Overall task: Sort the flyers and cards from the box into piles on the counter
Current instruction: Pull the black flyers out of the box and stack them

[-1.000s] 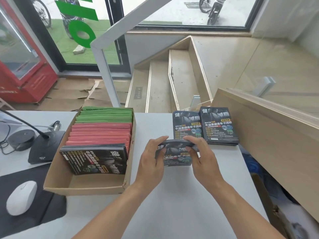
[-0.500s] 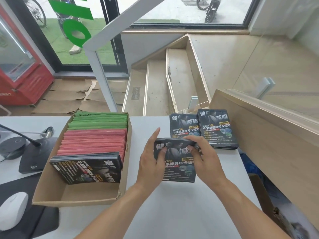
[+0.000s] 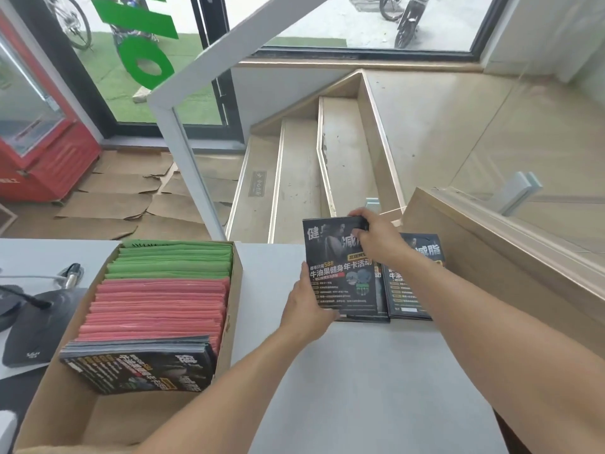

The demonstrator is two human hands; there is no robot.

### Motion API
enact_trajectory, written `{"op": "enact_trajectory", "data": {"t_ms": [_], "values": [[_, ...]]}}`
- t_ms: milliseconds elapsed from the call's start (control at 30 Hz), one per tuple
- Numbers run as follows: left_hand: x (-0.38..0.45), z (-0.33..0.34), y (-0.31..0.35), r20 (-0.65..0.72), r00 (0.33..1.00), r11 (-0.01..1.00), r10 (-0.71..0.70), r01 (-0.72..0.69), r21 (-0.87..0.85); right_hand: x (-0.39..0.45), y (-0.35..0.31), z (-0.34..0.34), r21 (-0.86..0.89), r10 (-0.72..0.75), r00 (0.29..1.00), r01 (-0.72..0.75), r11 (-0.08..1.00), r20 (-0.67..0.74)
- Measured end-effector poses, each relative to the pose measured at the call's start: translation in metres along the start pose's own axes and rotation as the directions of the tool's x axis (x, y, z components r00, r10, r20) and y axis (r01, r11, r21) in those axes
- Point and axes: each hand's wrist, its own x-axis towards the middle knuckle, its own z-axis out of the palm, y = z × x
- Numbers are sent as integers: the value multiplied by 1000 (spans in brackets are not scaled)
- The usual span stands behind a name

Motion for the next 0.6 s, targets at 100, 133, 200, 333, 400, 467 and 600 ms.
{"op": "enact_trajectory", "data": {"t_ms": [100,133,200,333,400,467,600], "values": [[3,11,-6,114,993,977,-28,3,213,23,13,13,-458,74,996,-41,888,55],[2,15,-8,110,993,973,-34,8,229,29,18,15,-613,65,997,-23,790,46],[-2,19,-12,82,996,977,-33,15,215,39,28,17,-788,14,998,43,615,66],[-1,26,-20,31,999,986,20,-25,168,56,47,16,-854,45,976,164,494,213],[2,28,-23,5,999,990,36,-36,139,58,47,15,-823,53,957,217,525,285],[4,28,-23,-3,999,994,41,-41,106,59,44,16,-772,61,942,231,592,329],[4,27,-20,3,1000,997,20,-20,78,62,46,22,-693,48,939,216,688,340]]}}
